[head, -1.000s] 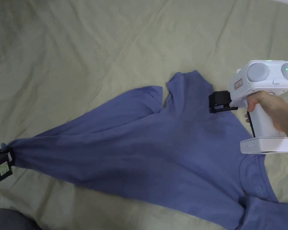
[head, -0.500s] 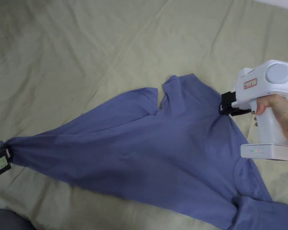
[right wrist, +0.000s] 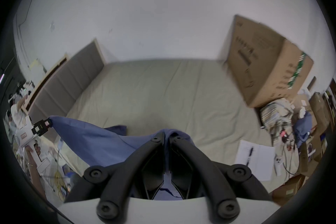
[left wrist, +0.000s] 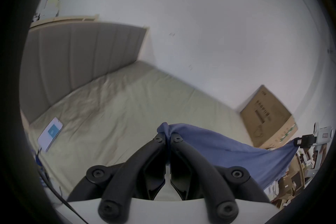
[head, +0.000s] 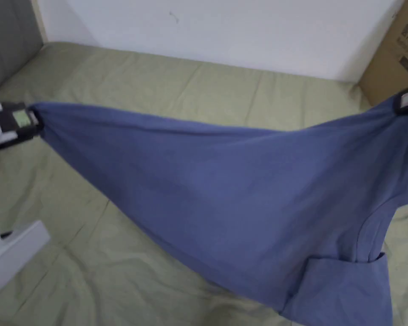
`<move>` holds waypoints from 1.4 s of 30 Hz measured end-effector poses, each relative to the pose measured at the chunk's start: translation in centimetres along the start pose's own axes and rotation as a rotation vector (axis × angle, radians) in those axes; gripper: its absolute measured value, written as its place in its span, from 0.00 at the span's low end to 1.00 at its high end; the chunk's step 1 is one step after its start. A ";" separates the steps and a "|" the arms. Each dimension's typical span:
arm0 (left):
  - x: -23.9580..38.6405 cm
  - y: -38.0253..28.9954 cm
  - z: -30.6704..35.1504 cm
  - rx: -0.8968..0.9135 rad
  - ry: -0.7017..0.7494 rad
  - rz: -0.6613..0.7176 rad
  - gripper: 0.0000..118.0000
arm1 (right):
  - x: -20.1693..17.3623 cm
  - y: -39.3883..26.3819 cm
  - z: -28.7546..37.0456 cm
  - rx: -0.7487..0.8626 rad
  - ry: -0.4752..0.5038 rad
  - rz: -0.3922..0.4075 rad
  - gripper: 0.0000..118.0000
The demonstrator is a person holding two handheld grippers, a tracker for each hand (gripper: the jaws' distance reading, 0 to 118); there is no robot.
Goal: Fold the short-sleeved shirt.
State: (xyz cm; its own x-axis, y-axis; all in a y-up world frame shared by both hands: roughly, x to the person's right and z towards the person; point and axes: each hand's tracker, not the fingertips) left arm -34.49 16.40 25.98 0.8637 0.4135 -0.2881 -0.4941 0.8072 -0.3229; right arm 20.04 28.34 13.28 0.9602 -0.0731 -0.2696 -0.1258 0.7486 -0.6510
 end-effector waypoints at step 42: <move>18.8 21.0 -29.1 0.303 0.247 -0.362 0.00 | -1.3 25.2 -14.9 0.553 -0.526 -0.042 0.01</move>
State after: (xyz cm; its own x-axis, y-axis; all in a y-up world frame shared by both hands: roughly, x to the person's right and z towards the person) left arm -31.52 28.89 -12.43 0.9067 0.0043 -0.4217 -0.0868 0.9805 -0.1765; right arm 11.89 37.46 -13.36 0.9711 0.1110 0.2115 -0.0762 0.9832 -0.1662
